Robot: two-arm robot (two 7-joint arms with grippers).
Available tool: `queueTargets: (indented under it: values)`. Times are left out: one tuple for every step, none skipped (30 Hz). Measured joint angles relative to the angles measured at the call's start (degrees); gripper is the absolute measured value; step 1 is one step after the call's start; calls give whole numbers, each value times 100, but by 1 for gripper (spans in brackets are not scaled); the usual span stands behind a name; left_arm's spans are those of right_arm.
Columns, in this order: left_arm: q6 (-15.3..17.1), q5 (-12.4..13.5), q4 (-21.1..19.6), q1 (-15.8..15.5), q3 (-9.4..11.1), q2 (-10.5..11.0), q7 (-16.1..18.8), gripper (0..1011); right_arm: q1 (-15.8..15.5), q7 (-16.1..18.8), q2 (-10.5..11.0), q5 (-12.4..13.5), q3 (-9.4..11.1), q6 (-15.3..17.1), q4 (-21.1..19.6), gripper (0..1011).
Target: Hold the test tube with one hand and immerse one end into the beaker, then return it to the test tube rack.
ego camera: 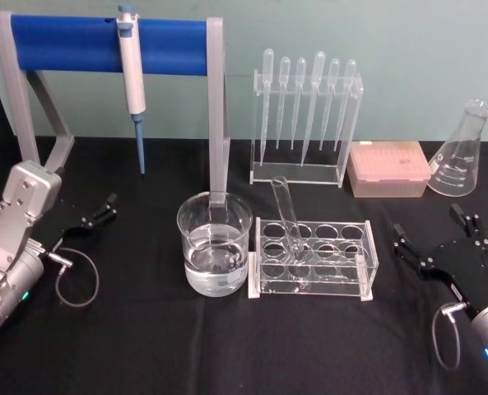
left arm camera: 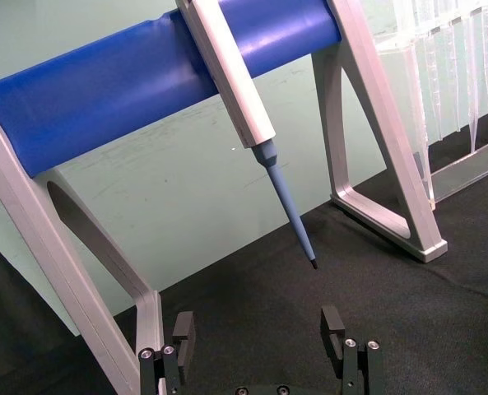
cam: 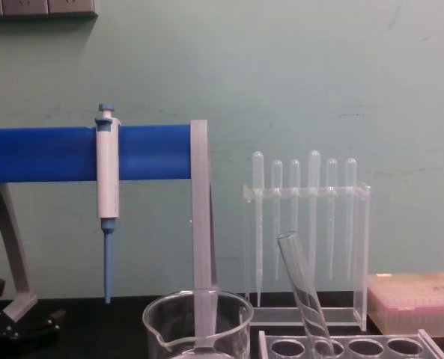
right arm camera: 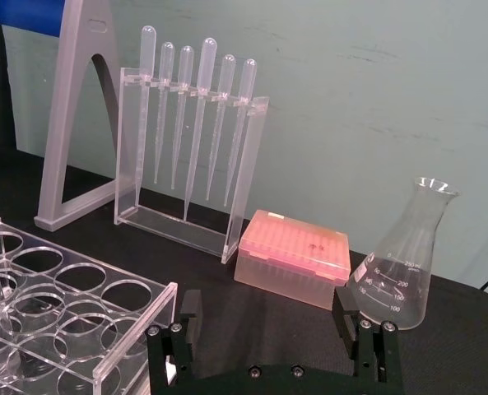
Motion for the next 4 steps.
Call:
queueTargets:
  values:
    - [0,0,0,0,0,0,0,1000,-1,1,2,1,0,-1,-2,1004]
    - [0,0,0,0,0,0,0,1000,-3,2,5,4,1,-4,-6,1004]
    - [0,0,0,0,0,0,0,1000,-4,2,6,6,0,-5,-8,1004]
    - [0,0,0,0,0,0,0,1000,-5,3,9,10,1,-8,-11,1004]
